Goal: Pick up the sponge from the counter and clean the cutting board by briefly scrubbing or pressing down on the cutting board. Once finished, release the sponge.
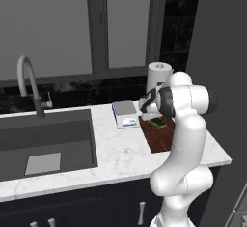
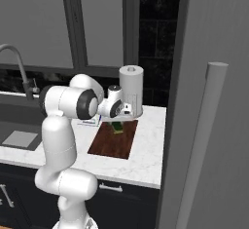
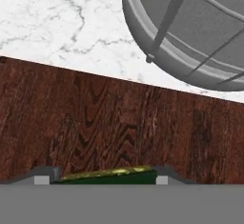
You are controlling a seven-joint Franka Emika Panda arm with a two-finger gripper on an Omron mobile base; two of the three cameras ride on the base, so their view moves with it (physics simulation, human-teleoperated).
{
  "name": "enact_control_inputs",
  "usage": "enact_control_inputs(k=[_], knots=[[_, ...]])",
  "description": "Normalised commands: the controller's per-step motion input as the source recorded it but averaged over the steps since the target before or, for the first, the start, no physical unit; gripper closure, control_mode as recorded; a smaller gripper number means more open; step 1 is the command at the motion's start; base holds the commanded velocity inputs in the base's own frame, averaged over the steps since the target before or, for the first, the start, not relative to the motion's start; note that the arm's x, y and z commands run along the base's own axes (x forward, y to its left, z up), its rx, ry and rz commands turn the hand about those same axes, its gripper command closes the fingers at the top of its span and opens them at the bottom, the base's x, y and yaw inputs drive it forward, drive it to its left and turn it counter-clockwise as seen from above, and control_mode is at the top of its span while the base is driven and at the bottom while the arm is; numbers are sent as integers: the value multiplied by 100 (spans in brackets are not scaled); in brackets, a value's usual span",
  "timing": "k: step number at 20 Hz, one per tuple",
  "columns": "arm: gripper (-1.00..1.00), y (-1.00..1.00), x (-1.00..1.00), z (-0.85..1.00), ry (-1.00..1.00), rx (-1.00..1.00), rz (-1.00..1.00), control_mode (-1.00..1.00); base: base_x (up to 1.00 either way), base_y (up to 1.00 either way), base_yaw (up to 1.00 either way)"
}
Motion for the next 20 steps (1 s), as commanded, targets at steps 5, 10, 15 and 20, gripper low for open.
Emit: enact_control_inputs(k=[5, 10, 15, 20], knots=[[100, -37, -28, -20, 0, 0, 0, -100, 0, 0, 0], [100, -7, -71, -14, 0, 0, 4, -100, 0, 0, 0], [100, 0, -97, -23, 0, 0, 4, -100, 0, 0, 0], [100, 0, -34, -21, 6, 0, 0, -100, 0, 0, 0]])
